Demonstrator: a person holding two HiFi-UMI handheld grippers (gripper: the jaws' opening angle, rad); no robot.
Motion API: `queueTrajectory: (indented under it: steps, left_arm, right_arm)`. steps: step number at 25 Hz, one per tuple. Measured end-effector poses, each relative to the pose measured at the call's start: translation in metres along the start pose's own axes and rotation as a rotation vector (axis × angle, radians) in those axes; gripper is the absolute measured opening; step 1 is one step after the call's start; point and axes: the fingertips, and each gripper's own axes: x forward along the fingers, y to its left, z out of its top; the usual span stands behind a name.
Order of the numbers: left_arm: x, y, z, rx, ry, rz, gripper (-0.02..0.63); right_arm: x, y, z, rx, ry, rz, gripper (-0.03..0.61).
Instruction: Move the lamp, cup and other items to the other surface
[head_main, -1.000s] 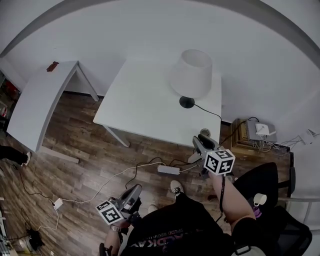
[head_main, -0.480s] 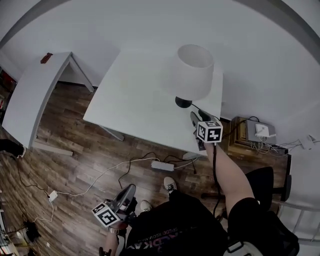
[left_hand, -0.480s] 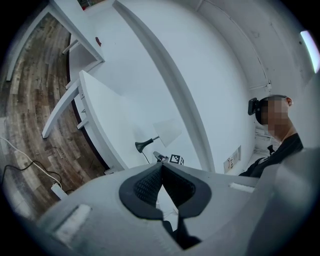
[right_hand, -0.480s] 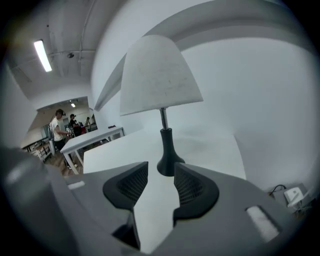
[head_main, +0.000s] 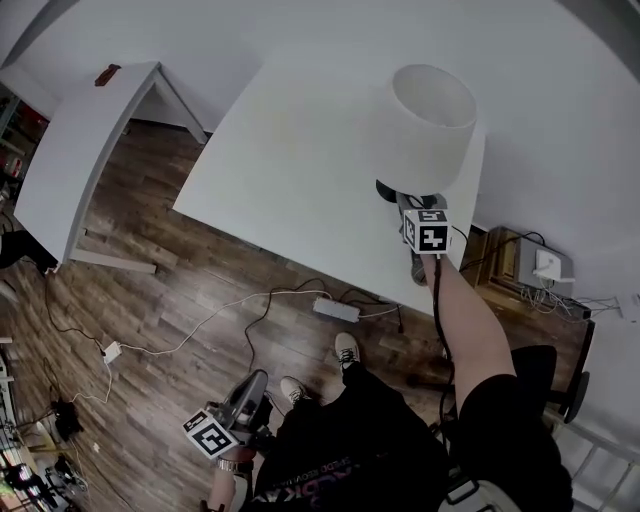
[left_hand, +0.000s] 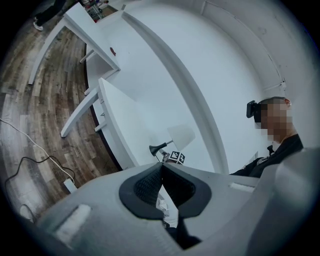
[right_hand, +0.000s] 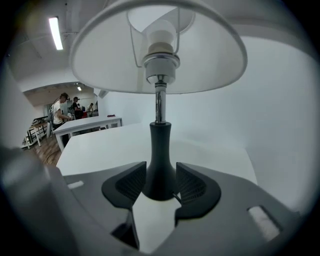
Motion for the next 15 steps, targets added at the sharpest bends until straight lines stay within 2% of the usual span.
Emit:
queueTrajectory:
  steps: [6, 15]
  left_arm:
    - [-0.009, 0.006, 0.001, -0.025, -0.026, 0.069, -0.003]
    - [-0.006, 0.004, -0.003, -0.030, -0.014, 0.117, -0.003]
  right_arm:
    - [0.024, 0.002, 0.027, 0.039, -0.082, 0.012, 0.188]
    - [0.040, 0.004, 0.047, -0.009, -0.129, 0.005, 0.161]
